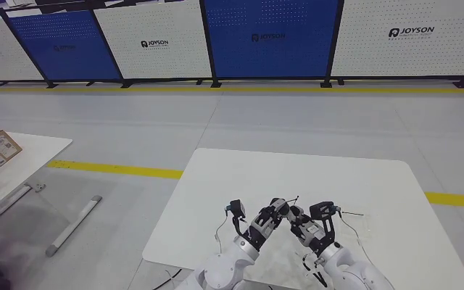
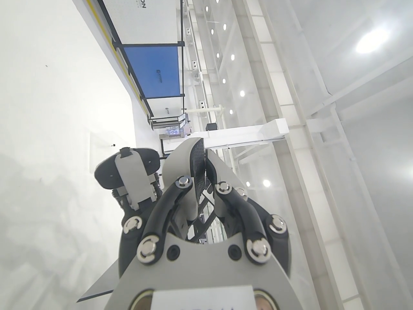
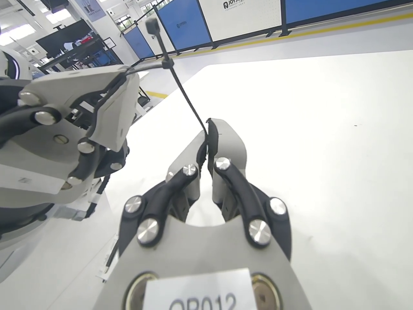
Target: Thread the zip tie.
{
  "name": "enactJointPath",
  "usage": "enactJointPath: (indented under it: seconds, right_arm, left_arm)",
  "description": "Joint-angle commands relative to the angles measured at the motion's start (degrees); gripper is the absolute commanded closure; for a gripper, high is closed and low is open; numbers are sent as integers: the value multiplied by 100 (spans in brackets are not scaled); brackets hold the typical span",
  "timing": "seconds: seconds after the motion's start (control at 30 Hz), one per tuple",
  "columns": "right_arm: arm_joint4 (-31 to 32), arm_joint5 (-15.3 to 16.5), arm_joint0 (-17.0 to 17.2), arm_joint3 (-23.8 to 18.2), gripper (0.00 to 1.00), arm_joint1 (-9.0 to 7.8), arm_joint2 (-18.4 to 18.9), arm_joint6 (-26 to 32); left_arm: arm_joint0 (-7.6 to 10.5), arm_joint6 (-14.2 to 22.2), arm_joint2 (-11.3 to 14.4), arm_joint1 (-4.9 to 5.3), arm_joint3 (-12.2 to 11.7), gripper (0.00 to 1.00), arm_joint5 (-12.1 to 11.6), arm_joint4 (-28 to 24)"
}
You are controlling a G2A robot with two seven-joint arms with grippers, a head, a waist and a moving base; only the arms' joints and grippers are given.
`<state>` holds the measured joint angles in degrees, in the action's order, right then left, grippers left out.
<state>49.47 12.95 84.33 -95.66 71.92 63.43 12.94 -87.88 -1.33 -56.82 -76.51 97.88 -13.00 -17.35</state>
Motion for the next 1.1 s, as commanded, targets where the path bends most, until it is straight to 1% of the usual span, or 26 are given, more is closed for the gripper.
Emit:
enactJointPath:
  seconds: [0.0,0.3,0.47,0.7,0.9,0.93,1.0,1.03,1.07]
  right_arm:
    - [9,-2,2,-2,100,0,-2,-9]
    - [89,-6,-24,51,100,6,-68,-11]
    - [114,10,-35,87,100,10,-103,-23]
    - [139,18,-21,102,100,8,-114,-41]
    - [125,30,-20,119,100,8,-116,-38]
    - [99,43,-17,122,100,8,-113,-40]
    - [-36,83,-5,124,100,6,-83,-24]
    - [-104,48,6,128,71,2,-32,-16]
    - [-165,20,27,104,10,0,15,-54]
  left_arm:
    - [0,-7,1,-2,0,100,-1,3]
    - [-14,-7,-18,-9,37,100,-110,-52]
    - [-46,34,-31,-10,83,100,-247,-118]
    - [-73,64,-60,-14,161,100,-379,-213]
    - [-88,72,-78,-15,200,100,-403,-239]
    - [-90,68,-80,-15,198,100,-389,-237]
    - [-83,40,-86,-13,175,100,-284,-193]
    - [-76,-8,-90,-15,150,100,-204,-175]
    - [-66,-38,-92,-17,141,100,-163,-175]
